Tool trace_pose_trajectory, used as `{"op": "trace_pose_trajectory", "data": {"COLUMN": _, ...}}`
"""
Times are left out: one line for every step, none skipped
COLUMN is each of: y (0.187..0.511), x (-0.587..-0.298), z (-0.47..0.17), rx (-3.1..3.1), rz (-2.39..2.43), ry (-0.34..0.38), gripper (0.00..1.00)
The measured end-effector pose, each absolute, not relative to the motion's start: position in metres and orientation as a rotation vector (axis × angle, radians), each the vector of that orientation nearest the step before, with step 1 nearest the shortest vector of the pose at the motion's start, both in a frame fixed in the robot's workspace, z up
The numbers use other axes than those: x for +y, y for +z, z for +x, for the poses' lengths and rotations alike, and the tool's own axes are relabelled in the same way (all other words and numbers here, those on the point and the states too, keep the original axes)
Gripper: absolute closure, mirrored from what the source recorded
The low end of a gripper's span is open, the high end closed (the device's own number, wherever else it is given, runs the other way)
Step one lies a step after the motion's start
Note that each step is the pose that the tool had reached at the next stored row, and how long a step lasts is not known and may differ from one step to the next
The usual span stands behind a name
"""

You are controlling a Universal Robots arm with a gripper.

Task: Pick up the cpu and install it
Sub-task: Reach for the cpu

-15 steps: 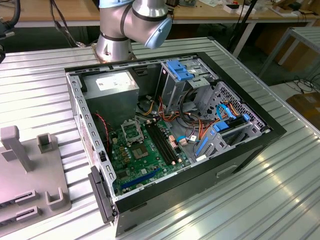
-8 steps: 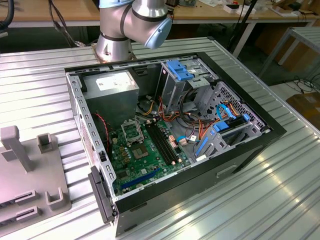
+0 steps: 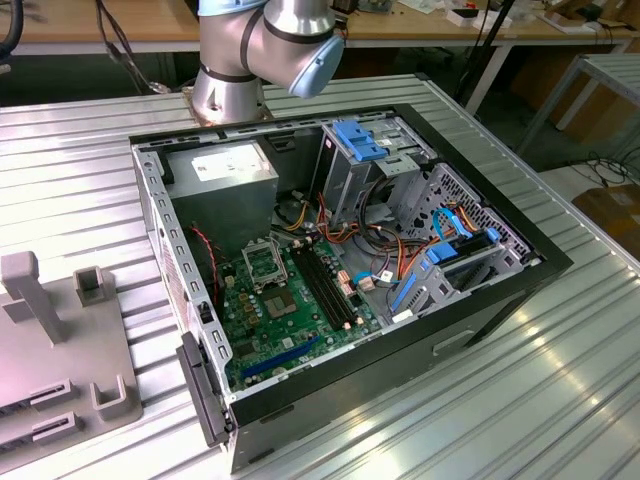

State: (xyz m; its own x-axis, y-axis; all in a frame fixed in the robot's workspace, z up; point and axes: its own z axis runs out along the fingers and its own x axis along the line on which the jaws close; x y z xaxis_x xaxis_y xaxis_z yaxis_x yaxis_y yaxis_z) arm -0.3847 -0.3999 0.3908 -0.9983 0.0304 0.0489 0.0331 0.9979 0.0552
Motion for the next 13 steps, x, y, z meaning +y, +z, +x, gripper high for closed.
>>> {"op": "trace_pose_trajectory", "data": {"y": 0.391, "x": -0.400, "z": -0.386, "rx": -3.092, "rz": -0.049, "ry": -0.087, "gripper": 0.89}}
{"op": "trace_pose_trajectory", "data": {"y": 0.391, "x": -0.400, "z": -0.387, "rx": -3.092, "rz": -0.049, "ry": -0.087, "gripper": 0.89}}
{"op": "trace_pose_trajectory", "data": {"y": 0.391, "x": -0.400, "z": -0.388, "rx": -3.092, "rz": -0.049, "ry": -0.087, "gripper": 0.89}}
{"op": "trace_pose_trajectory", "data": {"y": 0.391, "x": -0.400, "z": -0.389, "rx": -3.092, "rz": -0.049, "ry": -0.087, "gripper": 0.89}}
{"op": "trace_pose_trajectory", "data": {"y": 0.391, "x": -0.400, "z": -0.390, "rx": -3.092, "rz": -0.049, "ry": -0.087, "gripper": 0.89}}
{"op": "trace_pose_trajectory", "data": {"y": 0.391, "x": -0.400, "z": -0.392, "rx": -3.092, "rz": -0.049, "ry": -0.087, "gripper": 0.89}}
{"op": "trace_pose_trajectory", "data": {"y": 0.391, "x": -0.400, "z": -0.394, "rx": -3.092, "rz": -0.049, "ry": -0.087, "gripper": 0.89}}
{"op": "trace_pose_trajectory", "data": {"y": 0.391, "x": -0.400, "z": -0.395, "rx": -3.092, "rz": -0.049, "ry": -0.087, "gripper": 0.89}}
{"op": "trace_pose_trajectory", "data": {"y": 0.391, "x": -0.400, "z": -0.397, "rx": -3.092, "rz": -0.049, "ry": -0.087, "gripper": 0.89}}
{"op": "trace_pose_trajectory", "data": {"y": 0.391, "x": -0.400, "z": -0.398, "rx": -3.092, "rz": -0.049, "ry": -0.087, "gripper": 0.89}}
{"op": "trace_pose_trajectory", "data": {"y": 0.391, "x": -0.400, "z": -0.399, "rx": -3.092, "rz": -0.049, "ry": -0.087, "gripper": 0.89}}
{"op": "trace_pose_trajectory", "data": {"y": 0.391, "x": -0.400, "z": -0.400, "rx": -3.092, "rz": -0.049, "ry": -0.087, "gripper": 0.89}}
{"op": "trace_pose_trajectory", "data": {"y": 0.391, "x": -0.400, "z": -0.401, "rx": -3.092, "rz": -0.049, "ry": -0.087, "gripper": 0.89}}
